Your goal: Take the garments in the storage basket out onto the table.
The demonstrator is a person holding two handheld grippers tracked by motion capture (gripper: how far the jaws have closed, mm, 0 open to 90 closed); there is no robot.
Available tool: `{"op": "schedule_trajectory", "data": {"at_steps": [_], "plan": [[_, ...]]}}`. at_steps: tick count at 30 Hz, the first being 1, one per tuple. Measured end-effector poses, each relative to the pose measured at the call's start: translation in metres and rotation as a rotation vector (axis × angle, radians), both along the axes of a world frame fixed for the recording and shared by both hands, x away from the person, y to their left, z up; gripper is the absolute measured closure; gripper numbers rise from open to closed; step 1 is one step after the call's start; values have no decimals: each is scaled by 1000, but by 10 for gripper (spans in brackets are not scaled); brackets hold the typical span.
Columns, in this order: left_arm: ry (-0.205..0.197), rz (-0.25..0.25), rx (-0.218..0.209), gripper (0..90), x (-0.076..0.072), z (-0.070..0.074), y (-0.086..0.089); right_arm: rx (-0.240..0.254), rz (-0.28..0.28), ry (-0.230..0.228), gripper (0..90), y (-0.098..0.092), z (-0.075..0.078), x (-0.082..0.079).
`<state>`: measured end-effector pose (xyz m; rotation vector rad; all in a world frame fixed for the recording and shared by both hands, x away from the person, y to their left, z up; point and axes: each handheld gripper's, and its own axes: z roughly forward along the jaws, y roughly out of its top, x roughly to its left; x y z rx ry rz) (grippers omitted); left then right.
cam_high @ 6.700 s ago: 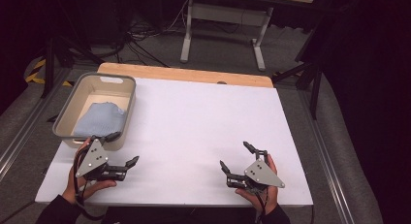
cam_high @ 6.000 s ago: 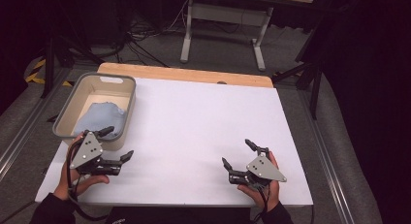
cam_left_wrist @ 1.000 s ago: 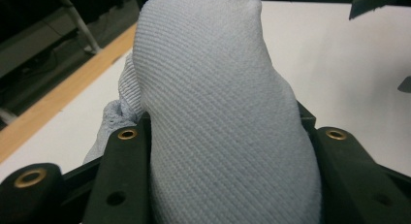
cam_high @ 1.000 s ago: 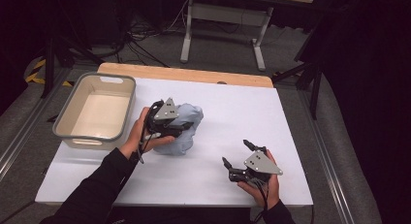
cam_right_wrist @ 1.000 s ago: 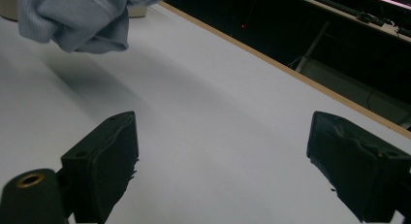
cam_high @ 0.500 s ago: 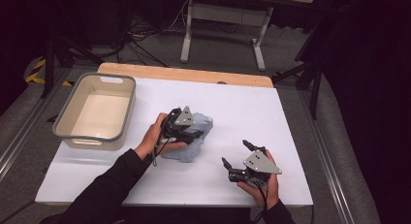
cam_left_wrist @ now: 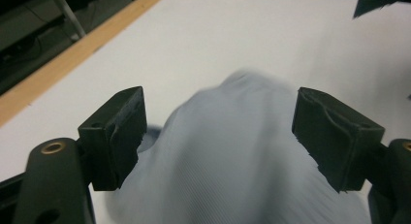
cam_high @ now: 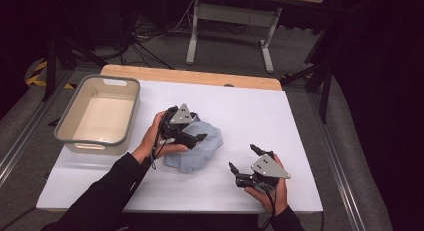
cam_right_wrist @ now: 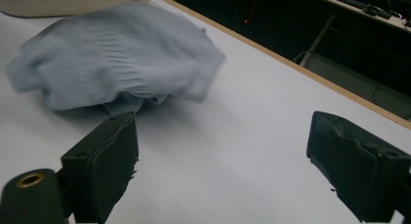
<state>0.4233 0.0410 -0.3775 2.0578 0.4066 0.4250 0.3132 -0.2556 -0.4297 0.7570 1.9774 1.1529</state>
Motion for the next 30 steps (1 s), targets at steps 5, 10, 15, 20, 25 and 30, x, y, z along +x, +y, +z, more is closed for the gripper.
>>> {"op": "schedule_trajectory", "data": {"at_steps": [5,10,15,20,25,30], "plan": [[-50,10,13,200,-11,10,17,7,-4,4,116,-1,0,1],[-87,65,64,177,-32,-1,42,23,-9,11,118,2,2,7],[-85,55,75,177,-50,-20,58,59,-10,27,141,10,10,22],[-61,11,76,160,-65,-40,67,82,9,96,149,17,17,44],[-21,4,141,161,-65,-63,62,116,38,155,171,27,19,66],[4,7,131,190,-57,-75,59,78,95,222,239,41,12,80]]}}
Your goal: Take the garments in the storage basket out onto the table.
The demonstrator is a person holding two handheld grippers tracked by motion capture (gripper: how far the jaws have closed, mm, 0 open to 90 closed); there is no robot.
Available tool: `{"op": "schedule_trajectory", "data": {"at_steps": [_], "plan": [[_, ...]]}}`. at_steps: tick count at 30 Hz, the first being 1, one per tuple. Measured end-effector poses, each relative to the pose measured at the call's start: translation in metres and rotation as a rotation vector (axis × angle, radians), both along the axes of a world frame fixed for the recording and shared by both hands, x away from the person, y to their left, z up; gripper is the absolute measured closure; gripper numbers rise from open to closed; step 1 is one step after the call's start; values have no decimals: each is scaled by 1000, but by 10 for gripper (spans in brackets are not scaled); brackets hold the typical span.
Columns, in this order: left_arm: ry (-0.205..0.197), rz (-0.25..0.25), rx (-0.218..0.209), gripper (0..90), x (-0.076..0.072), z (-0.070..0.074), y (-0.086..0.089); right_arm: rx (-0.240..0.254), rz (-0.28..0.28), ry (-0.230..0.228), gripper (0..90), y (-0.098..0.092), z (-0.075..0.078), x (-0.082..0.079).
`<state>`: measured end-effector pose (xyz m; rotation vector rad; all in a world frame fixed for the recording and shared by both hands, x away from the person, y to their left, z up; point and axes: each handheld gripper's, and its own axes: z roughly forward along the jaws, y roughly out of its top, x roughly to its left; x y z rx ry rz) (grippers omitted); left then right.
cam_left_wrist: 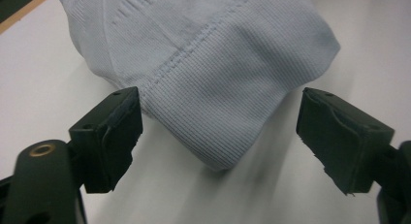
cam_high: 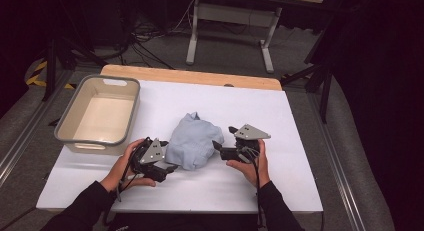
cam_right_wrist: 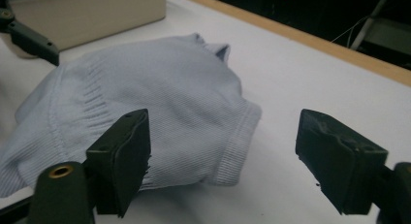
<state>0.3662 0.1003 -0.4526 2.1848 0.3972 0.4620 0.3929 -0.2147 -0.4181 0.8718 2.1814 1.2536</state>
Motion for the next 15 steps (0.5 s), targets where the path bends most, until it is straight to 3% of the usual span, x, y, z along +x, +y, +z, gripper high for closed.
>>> {"op": "schedule_trajectory", "data": {"at_steps": [3,6,8,10,14,15], "plan": [[7,17,36,203,7,-6,-3,-21,21,44,294,3,-6,3],[29,25,49,306,11,-12,-4,-55,16,106,407,7,-19,6],[32,32,65,335,11,-13,-5,-57,18,112,442,7,-21,7],[41,46,90,450,14,-16,-7,-54,20,126,583,6,-25,8],[48,39,83,607,17,-16,-7,-48,7,121,690,4,-26,9],[48,29,87,607,17,-16,-7,-48,8,121,728,3,-26,8]]}}
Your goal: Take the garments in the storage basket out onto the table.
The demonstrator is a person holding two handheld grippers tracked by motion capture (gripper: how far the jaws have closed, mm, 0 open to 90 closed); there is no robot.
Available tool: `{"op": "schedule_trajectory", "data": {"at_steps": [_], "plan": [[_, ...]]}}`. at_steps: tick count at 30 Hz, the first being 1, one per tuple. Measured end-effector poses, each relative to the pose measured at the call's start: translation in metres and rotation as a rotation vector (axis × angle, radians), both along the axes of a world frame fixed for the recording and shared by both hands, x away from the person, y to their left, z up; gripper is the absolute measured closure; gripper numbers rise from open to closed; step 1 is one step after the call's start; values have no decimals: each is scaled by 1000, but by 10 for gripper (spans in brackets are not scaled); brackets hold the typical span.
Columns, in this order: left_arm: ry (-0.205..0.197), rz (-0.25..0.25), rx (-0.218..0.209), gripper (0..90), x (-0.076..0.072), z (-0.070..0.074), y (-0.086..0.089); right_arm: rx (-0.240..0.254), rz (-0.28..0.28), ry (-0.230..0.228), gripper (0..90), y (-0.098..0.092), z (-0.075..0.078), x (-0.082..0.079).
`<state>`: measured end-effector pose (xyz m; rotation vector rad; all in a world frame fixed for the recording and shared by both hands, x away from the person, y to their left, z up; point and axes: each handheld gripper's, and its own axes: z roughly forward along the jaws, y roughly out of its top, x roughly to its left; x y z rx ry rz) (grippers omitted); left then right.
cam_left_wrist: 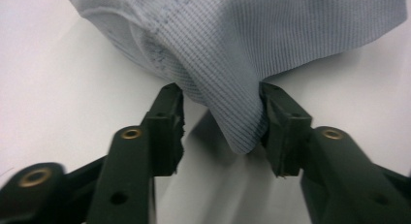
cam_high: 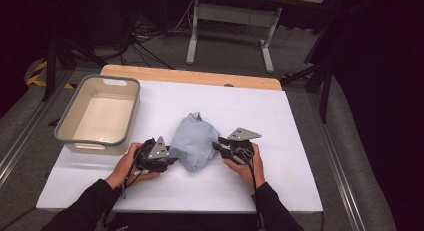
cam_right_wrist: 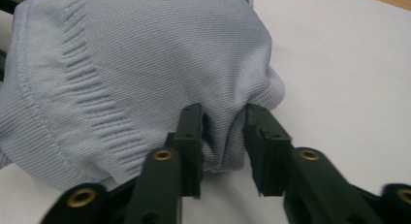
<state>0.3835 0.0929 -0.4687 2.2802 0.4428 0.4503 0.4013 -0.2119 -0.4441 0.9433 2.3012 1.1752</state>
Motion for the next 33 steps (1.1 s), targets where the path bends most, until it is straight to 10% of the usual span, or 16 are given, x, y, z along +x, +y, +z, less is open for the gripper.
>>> {"op": "schedule_trajectory", "data": {"at_steps": [5,11,16,22,27,33], "plan": [[-26,5,17,806,-1,1,-1,-14,-11,-30,900,-3,2,-3],[-73,13,-2,832,-5,10,1,8,1,-55,900,-6,8,-7],[-73,7,3,831,-6,9,1,-2,24,-39,510,-3,6,-10],[-68,-1,2,832,-6,8,1,5,-10,33,330,-4,-6,-2],[-66,-3,-7,831,-7,9,1,61,-4,126,386,-7,-14,5],[-66,2,-20,832,-6,9,1,26,42,131,715,0,-14,2]]}}
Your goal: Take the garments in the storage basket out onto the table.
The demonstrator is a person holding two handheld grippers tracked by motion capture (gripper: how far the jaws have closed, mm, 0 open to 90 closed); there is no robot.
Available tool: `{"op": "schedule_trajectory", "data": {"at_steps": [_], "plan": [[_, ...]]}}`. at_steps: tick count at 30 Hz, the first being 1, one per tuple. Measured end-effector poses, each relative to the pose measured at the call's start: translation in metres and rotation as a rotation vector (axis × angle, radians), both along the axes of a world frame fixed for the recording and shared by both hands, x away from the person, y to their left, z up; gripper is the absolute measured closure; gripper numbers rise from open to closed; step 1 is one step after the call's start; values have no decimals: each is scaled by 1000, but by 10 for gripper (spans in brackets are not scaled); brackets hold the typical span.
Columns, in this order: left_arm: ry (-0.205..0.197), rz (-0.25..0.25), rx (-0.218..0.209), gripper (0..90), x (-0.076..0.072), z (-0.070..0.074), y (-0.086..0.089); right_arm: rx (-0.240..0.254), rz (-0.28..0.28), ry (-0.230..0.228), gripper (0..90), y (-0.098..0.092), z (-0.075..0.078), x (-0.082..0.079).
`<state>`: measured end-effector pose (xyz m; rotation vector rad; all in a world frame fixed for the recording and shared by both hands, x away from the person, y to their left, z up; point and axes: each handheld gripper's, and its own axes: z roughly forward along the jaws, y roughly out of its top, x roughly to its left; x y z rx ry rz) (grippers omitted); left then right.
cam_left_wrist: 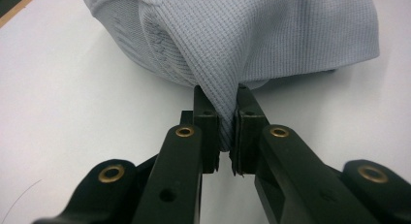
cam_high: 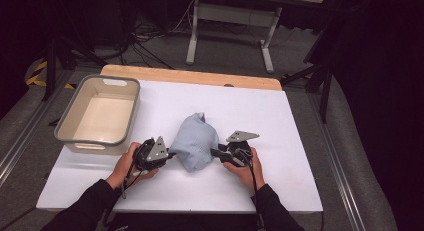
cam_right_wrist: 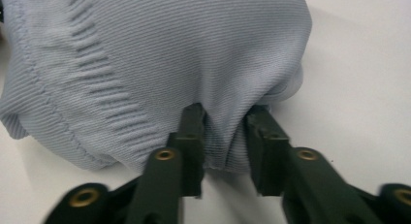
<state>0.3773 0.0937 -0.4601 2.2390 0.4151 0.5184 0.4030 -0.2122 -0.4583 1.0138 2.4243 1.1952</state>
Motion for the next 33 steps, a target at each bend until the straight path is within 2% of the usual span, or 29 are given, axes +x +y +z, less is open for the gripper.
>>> {"op": "schedule_trajectory", "data": {"at_steps": [2,5,7,9,11,13,16,19,24,26,27,30,32,33], "plan": [[-5,4,1,834,0,1,0,-16,1,-18,771,0,1,-1],[-25,3,4,839,-1,4,1,-27,-8,-53,802,-1,6,-4],[-48,12,9,843,-2,7,3,-32,-22,-98,808,-3,12,-7],[-69,20,-10,850,-3,13,6,-26,-41,-157,812,-5,22,-12],[-90,24,-42,854,-4,24,9,2,-62,-212,814,-10,34,-18],[-110,22,-67,855,-7,34,12,25,-78,-243,814,-14,42,-22],[-152,25,-100,854,-11,48,13,87,-102,-297,815,-21,57,-29],[-162,23,-128,851,-14,55,14,114,-119,-341,815,-24,67,-36],[-167,48,-136,805,-14,55,15,114,-148,-347,814,-26,68,-38],[-150,48,-143,779,-12,54,16,122,-152,-334,815,-28,66,-36],[-138,40,-141,751,-12,51,15,123,-159,-334,816,-28,66,-36],[-140,41,-113,679,-12,46,11,118,-153,-330,815,-27,64,-35],[-132,28,-114,557,-11,44,9,101,-150,-333,815,-25,61,-35],[-140,37,-103,519,-10,42,7,95,-150,-335,814,-25,60,-34]]}}
